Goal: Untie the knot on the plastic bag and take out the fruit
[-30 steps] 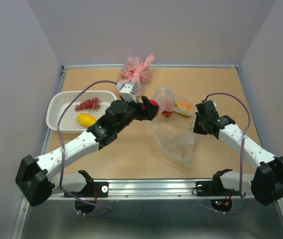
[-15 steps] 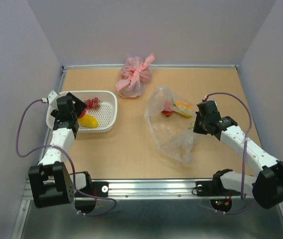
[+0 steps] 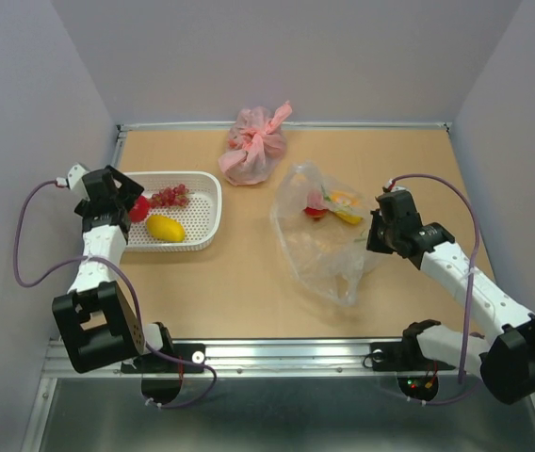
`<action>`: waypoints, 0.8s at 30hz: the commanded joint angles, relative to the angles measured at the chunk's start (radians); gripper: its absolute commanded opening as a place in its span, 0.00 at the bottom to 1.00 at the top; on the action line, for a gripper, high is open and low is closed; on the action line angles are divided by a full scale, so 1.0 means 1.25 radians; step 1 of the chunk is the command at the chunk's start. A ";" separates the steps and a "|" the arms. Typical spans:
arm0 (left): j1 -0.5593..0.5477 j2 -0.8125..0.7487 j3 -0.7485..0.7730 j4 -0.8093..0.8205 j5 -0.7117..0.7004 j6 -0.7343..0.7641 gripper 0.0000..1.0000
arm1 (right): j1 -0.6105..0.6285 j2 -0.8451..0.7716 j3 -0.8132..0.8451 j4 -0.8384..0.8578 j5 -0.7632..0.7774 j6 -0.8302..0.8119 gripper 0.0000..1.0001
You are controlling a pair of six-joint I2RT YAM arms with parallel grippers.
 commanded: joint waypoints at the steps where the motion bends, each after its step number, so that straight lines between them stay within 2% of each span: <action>1: -0.007 -0.058 0.011 -0.055 -0.012 0.029 0.99 | -0.005 -0.012 0.023 0.031 -0.016 -0.023 0.02; 6: -0.007 -0.092 0.008 -0.077 -0.044 0.052 0.99 | -0.005 -0.006 0.034 0.032 -0.028 -0.044 0.11; 9: -0.024 -0.110 0.019 -0.082 0.000 0.073 0.99 | -0.005 -0.007 0.046 0.031 -0.036 -0.055 0.17; 11: -0.105 -0.125 0.036 -0.089 0.014 0.108 0.99 | -0.005 -0.008 0.053 0.031 -0.038 -0.067 0.20; 13: -0.198 -0.141 0.049 -0.094 0.009 0.133 0.99 | -0.005 -0.006 0.061 0.031 -0.041 -0.082 0.30; 14: -0.298 -0.146 0.058 -0.095 -0.001 0.141 0.99 | -0.005 -0.004 0.069 0.031 -0.052 -0.091 0.35; 15: -0.356 -0.152 0.059 -0.095 -0.007 0.138 0.99 | -0.006 -0.002 0.078 0.031 -0.062 -0.116 0.41; 16: -0.403 -0.164 0.058 -0.088 -0.006 0.139 0.99 | -0.005 -0.004 0.083 0.030 -0.072 -0.129 0.58; 17: -0.495 -0.166 0.057 -0.072 -0.011 0.139 0.99 | -0.005 -0.012 0.103 0.030 -0.090 -0.159 0.66; 18: -0.539 -0.169 0.057 -0.070 -0.021 0.133 0.99 | -0.005 -0.015 0.115 0.030 -0.095 -0.170 0.73; 19: -0.576 -0.169 0.058 -0.066 -0.030 0.130 0.99 | -0.005 -0.018 0.127 0.030 -0.097 -0.185 0.85; 22: -0.742 -0.157 0.065 -0.044 -0.068 0.130 0.99 | -0.006 0.002 0.197 0.029 -0.083 -0.244 1.00; 24: -0.843 -0.141 0.072 -0.029 -0.092 0.141 0.99 | -0.005 0.035 0.251 0.030 -0.073 -0.302 1.00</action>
